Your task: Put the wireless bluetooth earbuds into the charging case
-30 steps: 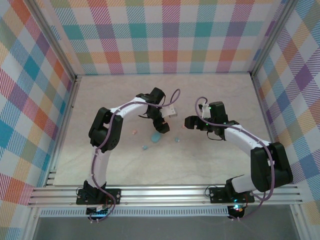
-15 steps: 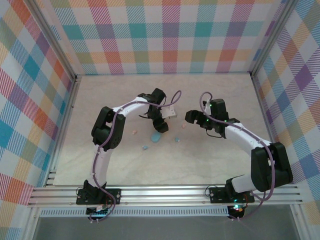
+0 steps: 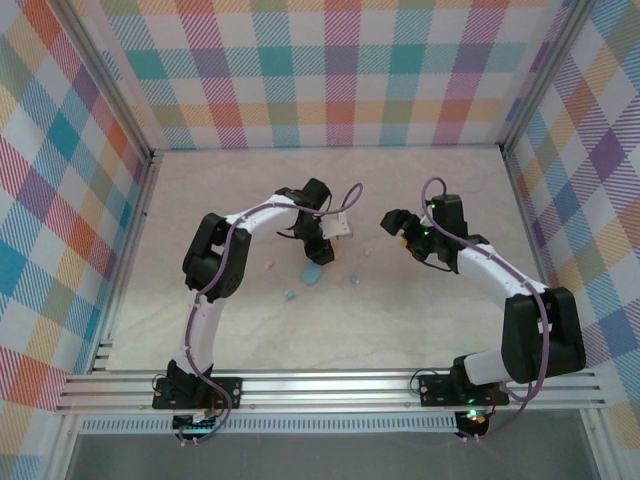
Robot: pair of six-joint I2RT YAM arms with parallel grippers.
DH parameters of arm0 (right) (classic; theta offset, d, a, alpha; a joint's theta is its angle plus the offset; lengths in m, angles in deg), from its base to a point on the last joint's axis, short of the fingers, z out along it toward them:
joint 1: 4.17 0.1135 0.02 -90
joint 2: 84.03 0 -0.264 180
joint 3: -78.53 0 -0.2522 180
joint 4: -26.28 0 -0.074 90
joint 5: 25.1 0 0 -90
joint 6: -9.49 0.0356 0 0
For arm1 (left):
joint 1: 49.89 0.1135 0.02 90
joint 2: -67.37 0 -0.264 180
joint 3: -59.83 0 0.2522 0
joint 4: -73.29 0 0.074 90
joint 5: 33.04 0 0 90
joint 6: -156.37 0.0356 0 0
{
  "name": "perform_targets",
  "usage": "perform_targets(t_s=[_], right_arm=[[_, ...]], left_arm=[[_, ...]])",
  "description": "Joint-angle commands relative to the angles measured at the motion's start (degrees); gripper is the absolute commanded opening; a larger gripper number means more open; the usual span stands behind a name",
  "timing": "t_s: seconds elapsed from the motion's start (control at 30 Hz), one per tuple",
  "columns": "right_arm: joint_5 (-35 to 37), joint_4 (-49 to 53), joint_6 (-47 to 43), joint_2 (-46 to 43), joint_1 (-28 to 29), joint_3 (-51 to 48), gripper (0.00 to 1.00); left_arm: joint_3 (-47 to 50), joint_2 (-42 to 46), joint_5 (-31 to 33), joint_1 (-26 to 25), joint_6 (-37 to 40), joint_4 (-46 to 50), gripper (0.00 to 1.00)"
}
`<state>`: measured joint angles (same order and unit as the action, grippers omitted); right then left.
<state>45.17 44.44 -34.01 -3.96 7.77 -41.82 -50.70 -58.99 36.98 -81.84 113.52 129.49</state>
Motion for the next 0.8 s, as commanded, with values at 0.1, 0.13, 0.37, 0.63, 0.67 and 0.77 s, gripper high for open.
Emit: perform_targets(t_s=[0.1,0.13,0.37,0.63,0.67,0.77], right_arm=[[-6.2,1.5,0.4,1.4,-0.1,2.8,0.87],[-7.5,1.7,0.3,2.2,-0.1,3.1,0.87],[-14.9,1.0,1.7,7.4,-0.1,5.5,0.83],[-21.8,-3.7,5.0,12.3,-0.1,5.4,0.8],[-22.5,-4.7,5.8,12.6,-0.1,5.0,0.79],[-24.0,-6.8,7.4,13.2,0.2,4.8,0.75]], left_arm=[[2.6,3.5,-2.1,0.4,-2.1,-1.4,0.43],[2.4,3.7,-2.1,0.4,-2.6,-1.2,0.42],[2.3,5.4,-3.6,0.7,-5.4,-1.0,0.34],[3.1,8.0,-5.5,0.9,-7.4,-1.4,0.33],[3.2,8.5,-5.9,0.9,-7.7,-1.6,0.33],[3.6,10.4,-6.4,0.9,-8.8,-2.1,0.33]])
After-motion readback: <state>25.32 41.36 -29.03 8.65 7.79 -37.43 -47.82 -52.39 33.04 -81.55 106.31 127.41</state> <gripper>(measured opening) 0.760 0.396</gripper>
